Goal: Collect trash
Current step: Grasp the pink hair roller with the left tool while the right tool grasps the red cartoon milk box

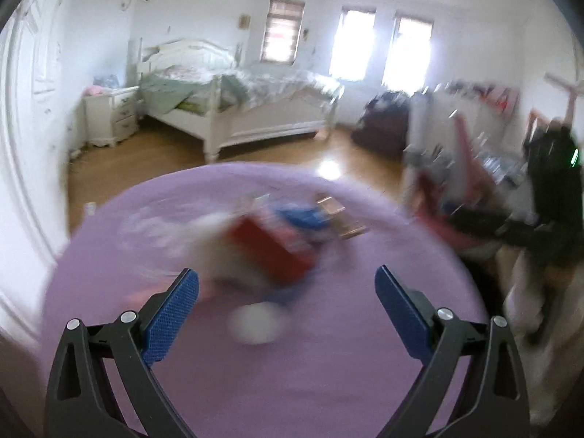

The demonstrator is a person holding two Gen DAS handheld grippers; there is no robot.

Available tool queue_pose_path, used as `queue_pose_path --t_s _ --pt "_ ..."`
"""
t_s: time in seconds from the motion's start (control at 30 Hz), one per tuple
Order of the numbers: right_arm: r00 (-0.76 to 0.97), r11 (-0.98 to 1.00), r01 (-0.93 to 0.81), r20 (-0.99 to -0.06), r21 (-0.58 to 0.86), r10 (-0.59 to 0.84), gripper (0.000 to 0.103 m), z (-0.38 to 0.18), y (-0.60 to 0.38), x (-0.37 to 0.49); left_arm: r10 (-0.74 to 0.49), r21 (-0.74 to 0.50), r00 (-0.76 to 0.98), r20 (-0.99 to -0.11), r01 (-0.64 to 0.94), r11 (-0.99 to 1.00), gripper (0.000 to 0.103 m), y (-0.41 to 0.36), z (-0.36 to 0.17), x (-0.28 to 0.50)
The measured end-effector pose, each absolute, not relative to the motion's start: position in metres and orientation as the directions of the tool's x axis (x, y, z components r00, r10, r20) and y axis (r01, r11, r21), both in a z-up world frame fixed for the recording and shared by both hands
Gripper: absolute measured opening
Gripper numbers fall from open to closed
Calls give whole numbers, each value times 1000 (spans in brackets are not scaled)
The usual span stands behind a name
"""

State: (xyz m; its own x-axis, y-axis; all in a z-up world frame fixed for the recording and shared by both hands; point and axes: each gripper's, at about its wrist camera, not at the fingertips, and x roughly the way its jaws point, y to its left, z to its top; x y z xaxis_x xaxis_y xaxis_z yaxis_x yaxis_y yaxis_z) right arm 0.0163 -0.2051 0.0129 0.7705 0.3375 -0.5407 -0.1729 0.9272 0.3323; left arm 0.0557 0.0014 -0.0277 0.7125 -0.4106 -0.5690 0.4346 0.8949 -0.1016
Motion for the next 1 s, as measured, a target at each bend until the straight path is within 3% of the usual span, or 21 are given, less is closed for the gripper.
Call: queue_pose_path --t_s 0.23,0.33,0.4,0.47,0.53,0.57,0.6,0.63,0.73,1.0 --pt "579 854 -501 -680 138 450 81 12 -103 119 -309 36 645 -699 463 886 92 33 -57 108" --pt "495 809 -574 -734 126 465 81 -1 -76 159 -332 -21 555 -763 492 870 72 36 -71 129" --pt "461 790 -605 -764 101 451 81 -10 -62 178 -348 -50 529 -774 497 867 71 40 -74 136" --pt "427 777 -625 -800 75 421 81 -20 -52 198 -365 -76 497 -787 509 857 57 47 -80 141" --pt "400 767 -637 -817 77 415 80 -26 -48 208 -370 -83 485 -792 514 854 51 47 -83 143" --pt "391 765 -639 -823 79 412 77 -27 -46 213 -375 -85 483 -791 520 850 47 47 -83 143" --pt "386 765 -639 -824 85 414 59 -28 -45 213 -378 -82 483 -790 527 846 47 47 -83 141" --pt "381 767 -635 -825 95 418 56 -28 -42 215 -376 -74 488 -787 531 844 43 46 -82 140" --pt "428 790 -600 -782 129 453 56 -16 -48 206 -388 -74 510 -768 530 844 30 44 -76 129" --pt "628 814 -415 -519 407 580 56 43 -115 126 -471 -189 600 -647 472 861 29 49 -44 86"
